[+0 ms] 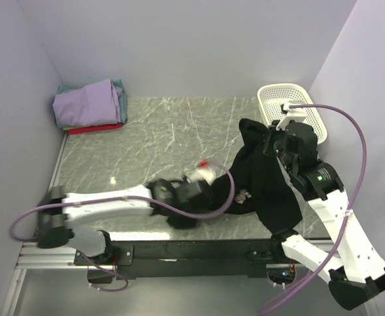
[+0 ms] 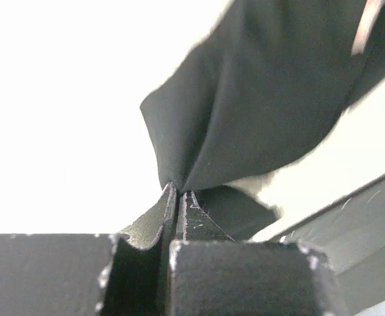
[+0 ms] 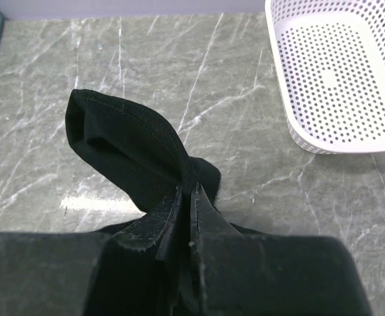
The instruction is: Fold and stack the t-shirts
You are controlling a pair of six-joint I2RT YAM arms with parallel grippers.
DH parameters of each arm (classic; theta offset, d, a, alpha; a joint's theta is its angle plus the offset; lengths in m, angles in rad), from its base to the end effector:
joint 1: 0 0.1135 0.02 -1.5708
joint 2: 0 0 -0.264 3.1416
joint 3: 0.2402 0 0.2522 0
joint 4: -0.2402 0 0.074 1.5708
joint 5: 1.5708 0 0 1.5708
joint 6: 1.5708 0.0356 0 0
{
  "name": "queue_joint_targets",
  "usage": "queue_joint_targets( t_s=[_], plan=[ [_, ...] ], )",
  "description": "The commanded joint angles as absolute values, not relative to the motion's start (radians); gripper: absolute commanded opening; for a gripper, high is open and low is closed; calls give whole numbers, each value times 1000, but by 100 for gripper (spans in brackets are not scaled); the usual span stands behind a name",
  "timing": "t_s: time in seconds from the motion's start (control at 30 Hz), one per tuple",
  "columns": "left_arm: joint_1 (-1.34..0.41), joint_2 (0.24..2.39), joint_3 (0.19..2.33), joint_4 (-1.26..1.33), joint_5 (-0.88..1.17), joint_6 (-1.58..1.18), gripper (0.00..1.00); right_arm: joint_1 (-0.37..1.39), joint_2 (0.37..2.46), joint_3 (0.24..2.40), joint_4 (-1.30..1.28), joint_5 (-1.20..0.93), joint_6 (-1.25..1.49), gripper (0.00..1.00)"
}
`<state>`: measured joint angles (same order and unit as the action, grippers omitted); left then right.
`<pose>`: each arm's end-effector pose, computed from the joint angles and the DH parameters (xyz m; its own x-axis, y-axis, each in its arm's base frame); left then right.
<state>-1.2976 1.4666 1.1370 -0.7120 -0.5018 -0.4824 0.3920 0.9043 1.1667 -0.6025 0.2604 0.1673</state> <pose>0.0966 -0.2812 0.2627 -0.5676 0.5181 -0.6398 0.5818 0.8023 0.1336 0.1698 0.0603 0.4063 -0.3281 0.0385 -0.9439 -0.0915 0.9932 0.0723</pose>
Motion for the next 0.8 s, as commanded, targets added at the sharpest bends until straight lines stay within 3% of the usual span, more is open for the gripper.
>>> queue_joint_targets(
  t_s=[0.0, 0.17, 0.27, 0.43, 0.77],
  plan=[
    [-1210, 1199, 1296, -883, -689, -509, 1, 385, 825, 1242, -575, 282, 179, 9],
    [-1181, 1141, 1442, -1079, -794, -500, 2, 384, 796, 1259, -597, 296, 175, 9],
    [-1180, 1146, 1463, -1123, -744, -482, 6, 383, 795, 1259, -595, 295, 175, 9],
    [-1178, 1140, 1459, -1170, -715, -472, 1, 384, 796, 1252, -589, 293, 173, 9],
    [-1157, 1111, 1540, -1319, -752, -534, 1, 383, 808, 1264, -588, 268, 163, 9]
  ],
)
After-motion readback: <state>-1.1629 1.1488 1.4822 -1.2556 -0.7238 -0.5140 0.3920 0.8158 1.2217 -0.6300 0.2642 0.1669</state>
